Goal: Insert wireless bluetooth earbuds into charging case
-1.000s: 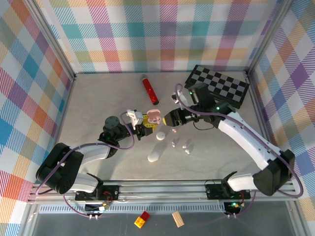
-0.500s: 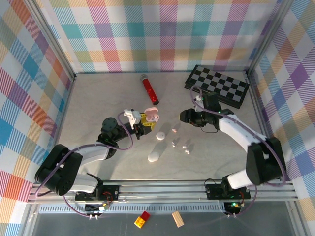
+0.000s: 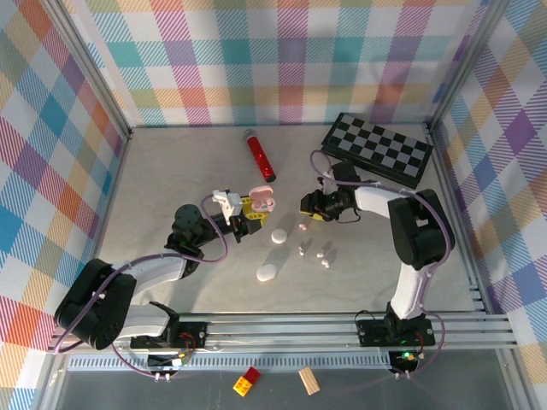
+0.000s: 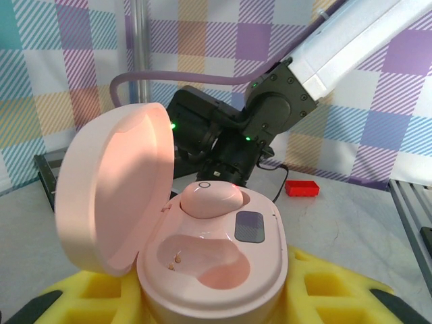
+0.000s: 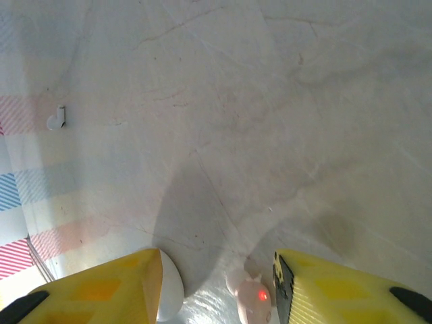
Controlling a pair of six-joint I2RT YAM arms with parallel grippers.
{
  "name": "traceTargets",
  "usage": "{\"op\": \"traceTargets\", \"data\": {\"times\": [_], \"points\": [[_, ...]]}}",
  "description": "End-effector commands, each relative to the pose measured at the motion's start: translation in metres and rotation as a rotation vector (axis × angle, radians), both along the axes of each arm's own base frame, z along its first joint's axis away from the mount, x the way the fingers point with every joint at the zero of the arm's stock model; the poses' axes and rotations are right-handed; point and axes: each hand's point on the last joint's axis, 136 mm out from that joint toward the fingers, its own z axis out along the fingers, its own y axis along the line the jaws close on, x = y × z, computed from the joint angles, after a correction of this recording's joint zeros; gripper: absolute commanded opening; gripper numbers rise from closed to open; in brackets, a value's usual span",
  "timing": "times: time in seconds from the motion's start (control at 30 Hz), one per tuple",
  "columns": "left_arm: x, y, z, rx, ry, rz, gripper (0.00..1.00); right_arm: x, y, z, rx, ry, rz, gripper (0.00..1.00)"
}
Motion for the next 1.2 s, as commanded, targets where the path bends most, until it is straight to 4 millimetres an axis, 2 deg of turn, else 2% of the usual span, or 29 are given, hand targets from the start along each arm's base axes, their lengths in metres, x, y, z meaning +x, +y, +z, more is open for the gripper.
{"op": "traceTargets", "data": {"times": [0.0, 0.2, 0.5, 0.87, 1.17], "points": [[-0.005, 0.002, 0.005, -0.004, -0.027, -0.012, 0.27, 0.001, 0.011, -0.002, 0.048, 0.009, 0.066, 0.46], [-0.006, 0.003, 0.005, 0.002, -0.019, -0.015, 0.27, -0.006, 0.015, -0.013, 0.072, 0.055, 0.096, 0.45], [-0.003, 0.002, 0.005, 0.003, -0.016, -0.011, 0.27, -0.036, 0.016, -0.015, 0.045, 0.091, 0.157, 0.44], [-0.001, 0.004, 0.002, 0.0, -0.016, 0.003, 0.27, -0.057, 0.014, -0.013, -0.001, 0.094, 0.173, 0.44], [0.004, 0.016, 0.0, 0.009, -0.009, 0.044, 0.27, -0.074, 0.02, -0.007, -0.013, 0.079, 0.202, 0.44]]}}
